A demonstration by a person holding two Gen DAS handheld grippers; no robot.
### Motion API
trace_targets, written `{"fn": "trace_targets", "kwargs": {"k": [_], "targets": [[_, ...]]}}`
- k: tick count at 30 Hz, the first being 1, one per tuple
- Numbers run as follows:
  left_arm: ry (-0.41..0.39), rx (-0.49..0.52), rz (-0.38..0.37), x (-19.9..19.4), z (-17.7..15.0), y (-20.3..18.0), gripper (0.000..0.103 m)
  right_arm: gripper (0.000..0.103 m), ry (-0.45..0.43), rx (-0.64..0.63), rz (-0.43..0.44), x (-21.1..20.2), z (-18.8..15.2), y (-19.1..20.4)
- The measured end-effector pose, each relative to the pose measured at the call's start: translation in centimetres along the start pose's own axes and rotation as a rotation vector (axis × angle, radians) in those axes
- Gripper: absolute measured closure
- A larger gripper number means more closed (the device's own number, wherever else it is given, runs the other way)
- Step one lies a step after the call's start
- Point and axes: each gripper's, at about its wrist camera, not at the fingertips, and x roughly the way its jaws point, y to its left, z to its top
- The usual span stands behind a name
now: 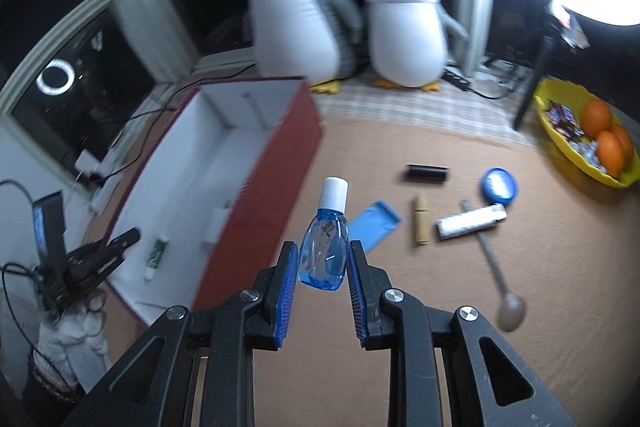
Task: Organize rigid objects
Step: 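Carry the blue bottle with the right gripper into the box and release, then move the right gripper over to the blue phone stand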
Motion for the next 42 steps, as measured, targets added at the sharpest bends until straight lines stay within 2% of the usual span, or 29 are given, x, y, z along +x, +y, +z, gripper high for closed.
{"fn": "trace_targets", "kwargs": {"k": [10, 18, 22, 26, 35, 42], "targets": [[-0.013, -0.004, -0.024, -0.3, 0.0, 0.1, 0.091, 0.081, 0.038, -0.142, 0.071, 1.7, -1.2, 7.9], [-0.016, -0.003, -0.031, -0.4, -0.1, 0.1, 0.091, 0.081, 0.076, -0.213, 0.085, 3.6, -2.1, 11.2], [-0.014, -0.007, -0.034, -0.5, -0.1, 0.2, 0.091, 0.08, 0.092, -0.229, 0.091, 4.4, -2.4, 11.8], [-0.01, -0.005, -0.034, -0.5, 0.1, 0.0, 0.091, 0.071, 0.086, -0.239, 0.101, 4.4, -2.4, 11.9], [-0.01, 0.002, -0.025, -0.7, 0.3, -0.3, 0.091, 0.067, 0.055, -0.217, 0.107, 3.6, -2.1, 11.1], [-0.007, 0.013, -0.015, -0.7, 0.3, -0.5, 0.091, 0.066, 0.035, -0.173, 0.105, 3.0, -1.8, 9.0]]}}
